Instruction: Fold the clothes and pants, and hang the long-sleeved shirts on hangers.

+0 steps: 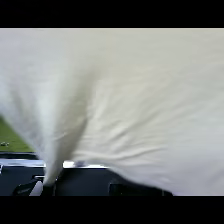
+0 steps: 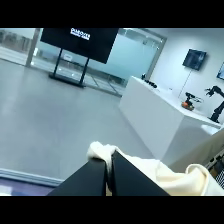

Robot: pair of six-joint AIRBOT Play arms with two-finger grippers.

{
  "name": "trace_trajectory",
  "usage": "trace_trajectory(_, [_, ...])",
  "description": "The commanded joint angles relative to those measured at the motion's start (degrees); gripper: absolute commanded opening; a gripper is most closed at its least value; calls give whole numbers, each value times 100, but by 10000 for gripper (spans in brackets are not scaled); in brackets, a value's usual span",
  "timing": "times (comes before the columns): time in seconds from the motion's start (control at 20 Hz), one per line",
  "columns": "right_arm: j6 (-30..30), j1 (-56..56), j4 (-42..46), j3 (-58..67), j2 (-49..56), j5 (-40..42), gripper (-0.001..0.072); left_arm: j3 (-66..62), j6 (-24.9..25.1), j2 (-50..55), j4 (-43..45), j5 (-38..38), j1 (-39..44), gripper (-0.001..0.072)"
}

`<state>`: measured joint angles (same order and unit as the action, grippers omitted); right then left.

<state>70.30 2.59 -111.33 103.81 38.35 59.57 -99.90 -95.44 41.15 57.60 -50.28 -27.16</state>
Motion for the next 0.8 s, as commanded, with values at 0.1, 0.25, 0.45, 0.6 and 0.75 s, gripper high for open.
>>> trace_trajectory(0.1, [-197, -4, 181, 44, 2022, 1770, 29, 850, 83, 881, 155, -745, 284, 15])
trace_trajectory(0.25, [317, -4, -66, 15, 3641, 1982, 29, 1792, 568, 1912, 168, -490, 874, 15])
trace_trajectory(0.45, [343, -4, -33, 11, 5602, 1043, 29, 2332, 546, 3720, 240, 125, 1558, 15])
trace_trajectory(0.6, [334, -4, -391, 11, 6677, 380, 29, 2297, 511, 4900, 166, 575, 1958, 15])
trace_trajectory(0.75, [334, -4, -944, 11, 7250, -83, 30, 2297, 404, 5519, -251, 881, 2151, 15])
